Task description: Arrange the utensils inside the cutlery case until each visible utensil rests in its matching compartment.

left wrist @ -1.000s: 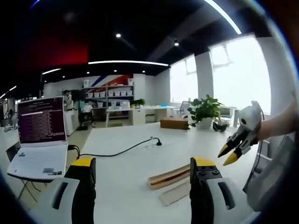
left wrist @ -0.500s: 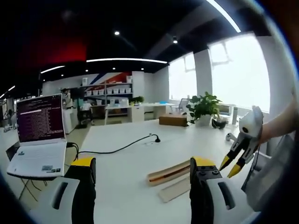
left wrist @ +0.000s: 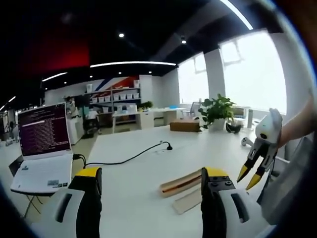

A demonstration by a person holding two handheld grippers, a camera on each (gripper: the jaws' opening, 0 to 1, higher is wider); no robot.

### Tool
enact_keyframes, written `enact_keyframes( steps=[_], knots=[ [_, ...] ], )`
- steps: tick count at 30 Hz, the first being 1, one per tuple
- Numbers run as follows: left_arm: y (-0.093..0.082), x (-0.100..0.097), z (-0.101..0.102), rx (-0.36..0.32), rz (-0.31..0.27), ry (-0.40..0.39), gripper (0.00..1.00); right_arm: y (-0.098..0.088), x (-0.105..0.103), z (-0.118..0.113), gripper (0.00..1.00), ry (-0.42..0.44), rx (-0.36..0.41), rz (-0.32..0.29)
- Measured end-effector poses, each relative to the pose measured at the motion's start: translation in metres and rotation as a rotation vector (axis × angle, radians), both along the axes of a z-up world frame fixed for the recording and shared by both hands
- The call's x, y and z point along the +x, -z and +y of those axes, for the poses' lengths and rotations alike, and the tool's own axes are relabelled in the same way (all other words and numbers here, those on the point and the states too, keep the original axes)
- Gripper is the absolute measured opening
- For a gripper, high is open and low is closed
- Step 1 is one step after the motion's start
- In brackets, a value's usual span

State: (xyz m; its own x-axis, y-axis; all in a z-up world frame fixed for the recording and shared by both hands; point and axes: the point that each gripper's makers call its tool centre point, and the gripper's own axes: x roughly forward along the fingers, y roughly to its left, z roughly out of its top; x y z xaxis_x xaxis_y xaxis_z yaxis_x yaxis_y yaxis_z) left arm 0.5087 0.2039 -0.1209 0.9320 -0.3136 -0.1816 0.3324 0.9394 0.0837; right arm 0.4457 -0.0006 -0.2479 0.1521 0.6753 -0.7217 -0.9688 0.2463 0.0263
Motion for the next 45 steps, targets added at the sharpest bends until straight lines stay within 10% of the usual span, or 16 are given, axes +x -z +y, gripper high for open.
enact_keyframes(
  steps=[16, 45],
  knots=[
    [-0.026, -0.001, 0.002, -0.033, -0.096, -0.016, 0.85, 0.02, -0.004, 0.004, 0.22, -0.088, -0.074, -0.006],
    [-0.022, 0.001, 0.001, -0.056, -0.09, 0.008, 0.84, 0.061, -0.021, 0.011, 0.25, -0.199, -0.2, 0.016]
  ],
)
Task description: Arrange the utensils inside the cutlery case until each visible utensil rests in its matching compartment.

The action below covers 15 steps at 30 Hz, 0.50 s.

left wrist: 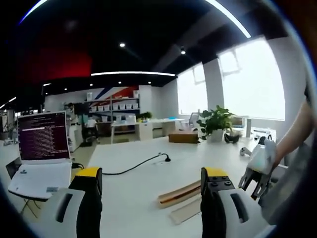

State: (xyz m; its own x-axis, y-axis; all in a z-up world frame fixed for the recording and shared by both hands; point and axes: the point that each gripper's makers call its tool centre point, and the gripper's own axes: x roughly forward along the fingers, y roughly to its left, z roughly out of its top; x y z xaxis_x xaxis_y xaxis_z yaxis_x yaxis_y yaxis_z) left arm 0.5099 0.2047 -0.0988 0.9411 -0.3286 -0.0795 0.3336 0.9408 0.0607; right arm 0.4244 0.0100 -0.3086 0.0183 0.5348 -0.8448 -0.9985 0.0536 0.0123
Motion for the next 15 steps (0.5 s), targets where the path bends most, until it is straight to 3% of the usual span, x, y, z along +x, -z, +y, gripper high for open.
enact_keyframes(
  steps=[9, 15],
  knots=[
    [-0.004, -0.002, 0.008, -0.037, -0.005, -0.031, 0.84, 0.013, 0.004, 0.004, 0.24, -0.009, -0.018, 0.014],
    [-0.003, -0.001, 0.009, -0.061, 0.004, -0.031, 0.84, 0.034, -0.005, 0.0, 0.24, -0.027, -0.08, 0.062]
  ],
)
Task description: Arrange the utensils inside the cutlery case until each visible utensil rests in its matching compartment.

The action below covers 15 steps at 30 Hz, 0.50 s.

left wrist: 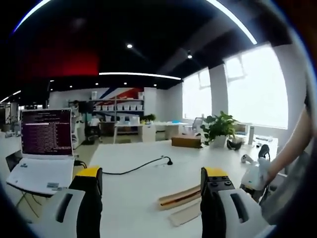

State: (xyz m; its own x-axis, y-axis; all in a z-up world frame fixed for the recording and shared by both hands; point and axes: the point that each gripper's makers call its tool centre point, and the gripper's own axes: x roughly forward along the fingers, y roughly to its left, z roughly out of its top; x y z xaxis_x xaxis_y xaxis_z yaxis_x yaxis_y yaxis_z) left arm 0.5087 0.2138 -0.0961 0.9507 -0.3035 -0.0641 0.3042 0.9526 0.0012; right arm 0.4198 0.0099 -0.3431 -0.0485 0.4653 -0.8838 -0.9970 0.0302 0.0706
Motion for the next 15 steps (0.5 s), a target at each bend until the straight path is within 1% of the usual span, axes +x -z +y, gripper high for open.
enact_keyframes(
  steps=[2, 6, 12, 15],
  knots=[
    [0.0, 0.0, -0.003, 0.0, 0.002, 0.01, 0.84, 0.006, -0.001, 0.0, 0.23, -0.007, -0.014, -0.003],
    [0.0, -0.001, -0.005, 0.005, 0.0, 0.016, 0.84, 0.014, -0.004, -0.002, 0.22, 0.0, -0.029, 0.011],
    [-0.001, -0.001, -0.005, -0.013, 0.001, 0.019, 0.84, 0.019, -0.007, -0.005, 0.22, -0.006, -0.048, 0.016],
    [0.0, -0.001, -0.005, -0.009, 0.003, 0.02, 0.84, 0.018, -0.005, -0.005, 0.2, -0.008, -0.049, 0.007]
  ],
)
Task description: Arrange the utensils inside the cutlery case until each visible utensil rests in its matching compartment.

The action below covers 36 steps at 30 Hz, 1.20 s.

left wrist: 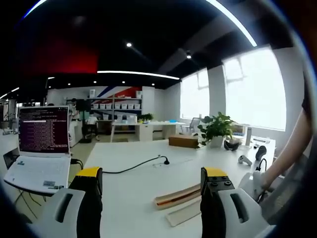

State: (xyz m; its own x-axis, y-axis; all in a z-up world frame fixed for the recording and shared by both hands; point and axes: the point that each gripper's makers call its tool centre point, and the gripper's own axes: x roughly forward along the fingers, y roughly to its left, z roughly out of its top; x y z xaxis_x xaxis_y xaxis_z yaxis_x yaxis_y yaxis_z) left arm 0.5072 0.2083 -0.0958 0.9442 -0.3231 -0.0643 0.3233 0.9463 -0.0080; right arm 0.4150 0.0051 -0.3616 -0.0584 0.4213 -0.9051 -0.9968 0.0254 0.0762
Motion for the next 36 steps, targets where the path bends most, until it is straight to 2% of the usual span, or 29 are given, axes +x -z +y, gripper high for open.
enact_keyframes(
  steps=[2, 5, 6, 9, 11, 28, 36],
  knots=[
    [0.0, 0.0, 0.0, -0.004, 0.001, 0.0, 0.84, 0.0, 0.002, 0.001, 0.17, 0.001, -0.002, -0.013],
    [0.005, 0.001, 0.001, -0.009, 0.017, -0.004, 0.84, 0.002, 0.008, 0.0, 0.11, -0.037, -0.017, -0.084],
    [0.008, 0.002, 0.001, -0.014, 0.029, -0.004, 0.84, 0.002, 0.005, 0.001, 0.11, -0.028, -0.012, -0.066],
    [0.014, 0.003, 0.001, -0.026, 0.05, -0.007, 0.84, 0.002, 0.007, 0.001, 0.1, -0.003, -0.01, -0.065],
    [0.018, 0.003, 0.001, -0.034, 0.072, -0.007, 0.84, 0.002, 0.008, 0.001, 0.02, 0.009, -0.003, -0.061],
    [0.021, 0.004, -0.005, -0.037, 0.089, 0.014, 0.84, 0.001, 0.009, 0.006, 0.01, -0.001, -0.015, -0.018],
    [0.019, 0.004, -0.002, -0.036, 0.084, 0.008, 0.83, -0.015, 0.026, 0.014, 0.0, 0.029, 0.02, -0.036]
  ],
)
